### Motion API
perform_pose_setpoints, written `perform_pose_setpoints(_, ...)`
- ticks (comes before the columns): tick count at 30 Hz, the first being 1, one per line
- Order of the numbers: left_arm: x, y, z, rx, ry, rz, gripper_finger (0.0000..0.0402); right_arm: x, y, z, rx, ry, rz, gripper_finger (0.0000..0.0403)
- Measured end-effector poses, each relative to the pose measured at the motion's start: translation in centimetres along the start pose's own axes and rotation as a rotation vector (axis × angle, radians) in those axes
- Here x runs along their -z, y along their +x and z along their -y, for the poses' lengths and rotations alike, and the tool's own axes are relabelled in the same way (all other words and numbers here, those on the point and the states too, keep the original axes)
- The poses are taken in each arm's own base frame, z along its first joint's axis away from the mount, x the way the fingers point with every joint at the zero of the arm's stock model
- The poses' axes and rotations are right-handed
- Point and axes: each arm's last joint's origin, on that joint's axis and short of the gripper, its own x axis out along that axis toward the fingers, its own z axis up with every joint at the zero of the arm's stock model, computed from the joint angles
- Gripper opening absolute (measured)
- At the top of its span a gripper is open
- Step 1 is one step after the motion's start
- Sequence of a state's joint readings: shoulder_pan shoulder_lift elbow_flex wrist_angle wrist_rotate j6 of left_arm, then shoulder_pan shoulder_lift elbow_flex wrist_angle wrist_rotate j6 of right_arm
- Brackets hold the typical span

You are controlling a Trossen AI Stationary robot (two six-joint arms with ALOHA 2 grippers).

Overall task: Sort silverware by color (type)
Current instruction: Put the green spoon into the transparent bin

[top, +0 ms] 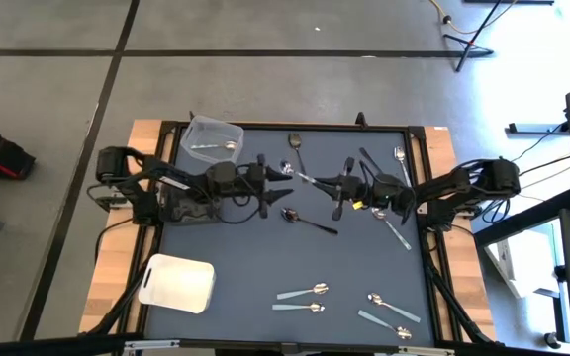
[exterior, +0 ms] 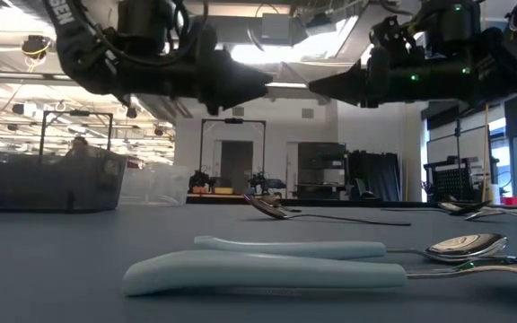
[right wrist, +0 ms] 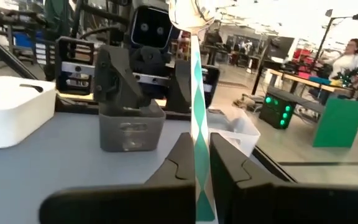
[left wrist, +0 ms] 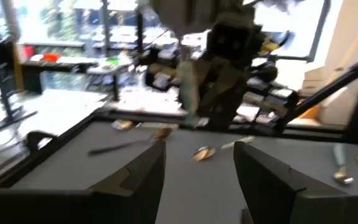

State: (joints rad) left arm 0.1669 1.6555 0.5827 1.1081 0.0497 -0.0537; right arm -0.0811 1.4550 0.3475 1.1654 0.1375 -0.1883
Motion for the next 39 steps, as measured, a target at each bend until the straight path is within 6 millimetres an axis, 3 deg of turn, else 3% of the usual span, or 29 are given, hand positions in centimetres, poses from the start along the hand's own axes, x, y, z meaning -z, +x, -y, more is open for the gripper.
perform_pose_setpoints(8, 0.0, 0.5, 0.6, 0.020, 0.016, 0.122, 0.0183, 0.7, 1.6, -0.9, -0.049, -0.003, -0.020, 0.0006)
perform_pose_setpoints(17, 0.0, 0.5, 0.8, 0.033, 0.018, 0.127, 0.0173, 1.0, 2.4, -1.1, -0.066, -0.004, -0.027, 0.0006)
perform_pose_setpoints(23, -0.3, 0.5, 0.8, 0.024, 0.026, 0.155, 0.0123, 1.0, 2.4, -1.2, -0.067, -0.004, -0.028, 0.0009)
perform_pose_setpoints(31, -0.2, 0.5, 0.7, 0.003, 0.033, 0.149, 0.0018, 1.0, 2.4, -1.2, -0.070, 0.038, -0.030, 0.0020)
perform_pose_setpoints(39, -0.1, 0.5, 0.7, -0.002, 0.035, 0.138, 0.0014, 0.8, 2.4, -1.1, -0.062, 0.065, -0.026, 0.0050)
